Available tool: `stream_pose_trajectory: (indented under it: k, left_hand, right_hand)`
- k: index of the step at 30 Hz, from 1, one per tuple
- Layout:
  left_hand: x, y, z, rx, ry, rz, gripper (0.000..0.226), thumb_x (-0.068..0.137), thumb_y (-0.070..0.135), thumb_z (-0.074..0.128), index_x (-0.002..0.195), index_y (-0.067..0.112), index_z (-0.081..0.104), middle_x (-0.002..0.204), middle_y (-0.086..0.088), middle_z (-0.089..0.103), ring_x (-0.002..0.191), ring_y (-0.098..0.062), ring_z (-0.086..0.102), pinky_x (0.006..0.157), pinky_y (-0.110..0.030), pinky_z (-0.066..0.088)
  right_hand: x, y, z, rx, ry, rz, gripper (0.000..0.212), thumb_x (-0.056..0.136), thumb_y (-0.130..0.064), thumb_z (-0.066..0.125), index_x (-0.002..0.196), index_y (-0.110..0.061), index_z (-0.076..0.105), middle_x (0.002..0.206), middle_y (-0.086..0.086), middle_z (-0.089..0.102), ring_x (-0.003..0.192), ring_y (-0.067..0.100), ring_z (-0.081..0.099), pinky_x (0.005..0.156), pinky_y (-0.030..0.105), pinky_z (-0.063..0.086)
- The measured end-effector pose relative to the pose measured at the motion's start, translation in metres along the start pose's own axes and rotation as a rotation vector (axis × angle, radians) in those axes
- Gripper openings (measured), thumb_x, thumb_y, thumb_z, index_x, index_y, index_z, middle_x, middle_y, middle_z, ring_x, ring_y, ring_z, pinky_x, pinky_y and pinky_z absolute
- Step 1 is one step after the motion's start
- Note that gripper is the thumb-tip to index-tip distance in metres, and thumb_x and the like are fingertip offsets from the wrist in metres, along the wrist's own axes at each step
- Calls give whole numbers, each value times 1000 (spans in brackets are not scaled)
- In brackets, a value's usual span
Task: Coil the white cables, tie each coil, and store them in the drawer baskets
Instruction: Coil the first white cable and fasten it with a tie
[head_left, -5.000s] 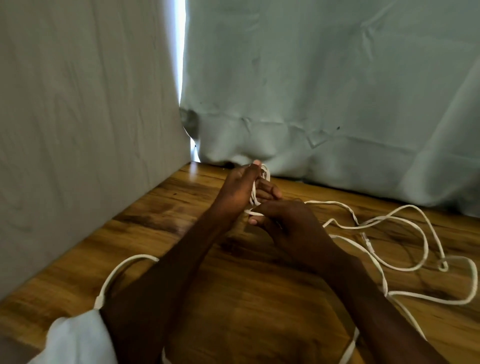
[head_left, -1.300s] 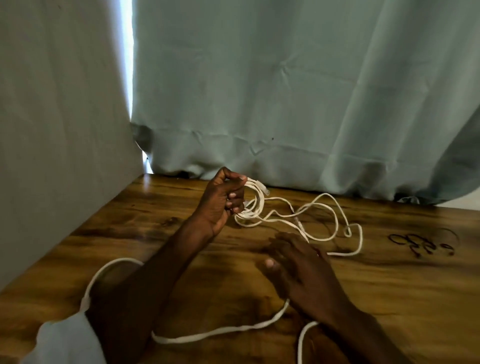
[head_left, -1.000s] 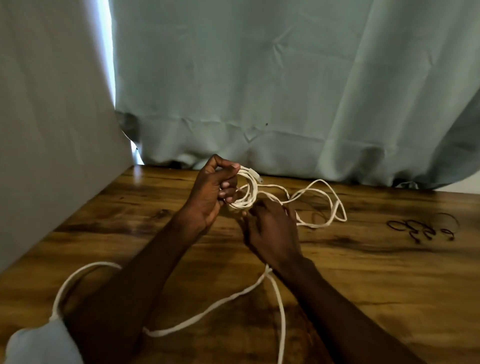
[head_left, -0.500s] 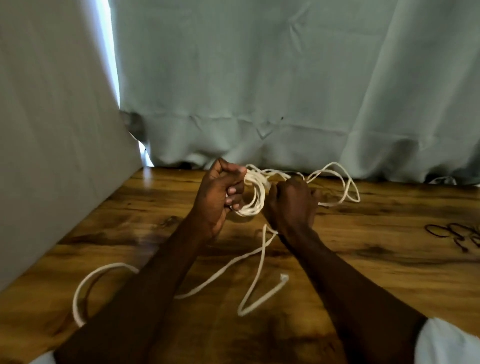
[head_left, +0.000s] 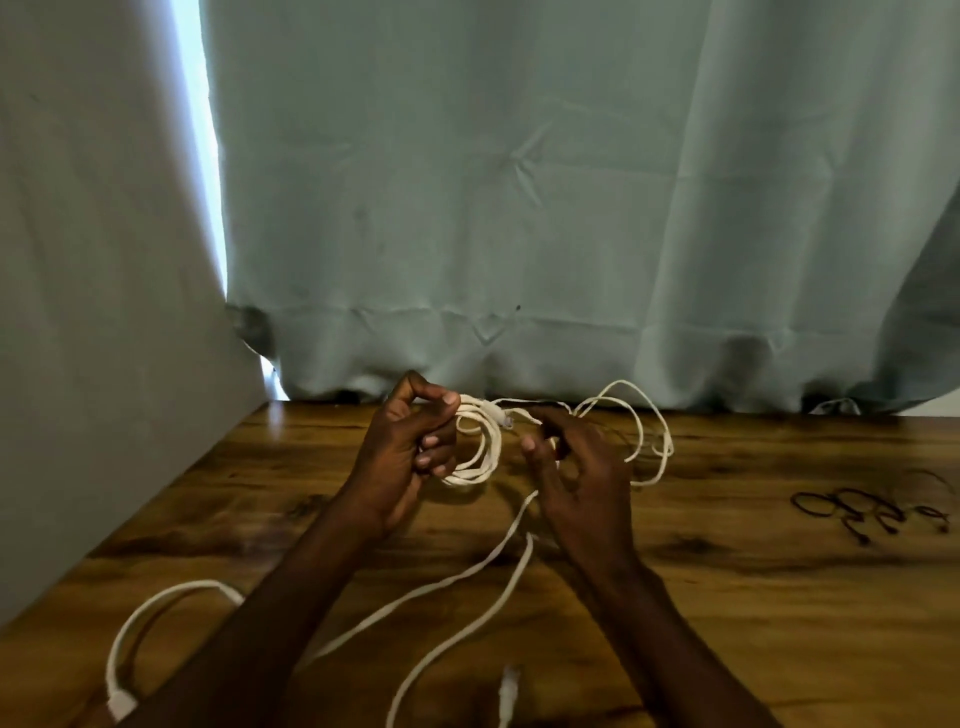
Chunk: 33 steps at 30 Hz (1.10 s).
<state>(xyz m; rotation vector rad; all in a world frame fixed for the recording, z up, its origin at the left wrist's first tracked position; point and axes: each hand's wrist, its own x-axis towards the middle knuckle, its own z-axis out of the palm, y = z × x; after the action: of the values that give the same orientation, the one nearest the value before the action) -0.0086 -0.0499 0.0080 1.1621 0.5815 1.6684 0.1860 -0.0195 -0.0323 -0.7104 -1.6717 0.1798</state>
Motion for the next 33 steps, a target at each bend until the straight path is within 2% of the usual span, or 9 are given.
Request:
stream_pose_trajectory:
  k: [3, 6, 10, 14, 18, 22, 24, 27, 33]
  left_hand:
    - [0, 10, 13, 19, 37, 25, 14, 93, 11, 62, 87, 18, 52, 56, 1, 29, 39, -5, 24, 42, -20, 25]
    - [3, 20, 44, 32, 56, 66, 15, 95, 12, 61, 86, 18, 51, 56, 1, 29, 40, -6, 24, 44, -23, 22]
    - [4, 6, 91, 97, 71, 75, 12, 100, 9, 59, 98, 12, 48, 56, 0, 31, 40, -8, 24, 44, -22, 24]
    - [2, -22, 111, 88, 105, 16, 13, 100, 6, 58, 95, 11, 47, 54, -1, 32, 39, -8, 26, 41, -20, 24]
    - [1, -53, 135, -12, 43, -42, 12, 101, 5, 53, 95, 13, 46, 53, 0, 32, 35, -6, 25, 41, -19, 23]
    - [2, -106, 195, -50, 36, -183, 5, 101, 8, 55, 100, 12, 51, 50, 1, 37, 34, -7, 29, 40, -19, 30]
    - [7, -134, 227, -19, 41, -257, 8, 101, 10, 57, 107, 7, 52, 49, 1, 39, 35, -10, 33, 42, -21, 32]
    - [9, -168, 258, -33, -7, -350, 15, 103, 11, 55, 115, 3, 50, 49, -1, 41, 35, -12, 35, 42, -22, 35]
    - [23, -194, 242, -226, -102, -478, 2, 99, 12, 54, 99, 11, 53, 54, 1, 41, 43, -11, 39, 49, -24, 37]
  right_hand:
    - [3, 15, -4, -137, 96, -30, 19, 104, -31, 57, 110, -18, 70, 99, -6, 66, 93, 16, 59, 77, 42, 51]
    - [7, 22, -1, -122, 170, 36, 25, 105, -33, 52, 104, -18, 71, 95, -4, 67, 91, 17, 61, 76, 45, 52]
    - [15, 22, -4, 359, 291, 370, 39, 101, -51, 53, 95, -18, 73, 84, 1, 71, 80, 25, 66, 75, 48, 55]
    - [25, 6, -30, 850, 340, 626, 48, 98, -53, 56, 109, -10, 75, 96, 11, 77, 83, 26, 71, 72, 37, 55]
    - [16, 4, -69, 619, 154, 463, 19, 104, -14, 57, 114, -10, 73, 103, 5, 78, 92, 14, 72, 80, 28, 56]
    - [0, 29, -136, 417, 179, 442, 27, 104, 3, 50, 102, -17, 69, 80, -10, 75, 73, 0, 66, 70, 18, 52]
    - [-8, 46, -161, 402, 252, 521, 25, 105, 2, 47, 102, -12, 69, 79, -6, 76, 70, 4, 68, 66, 20, 54]
    - [-21, 77, -181, 263, 341, 552, 22, 105, -15, 49, 105, -17, 71, 90, 10, 75, 77, 25, 68, 74, 44, 56]
    - [-22, 98, -182, 9, 319, 465, 21, 99, -25, 49, 107, -24, 69, 93, -4, 74, 85, 23, 70, 79, 48, 58]
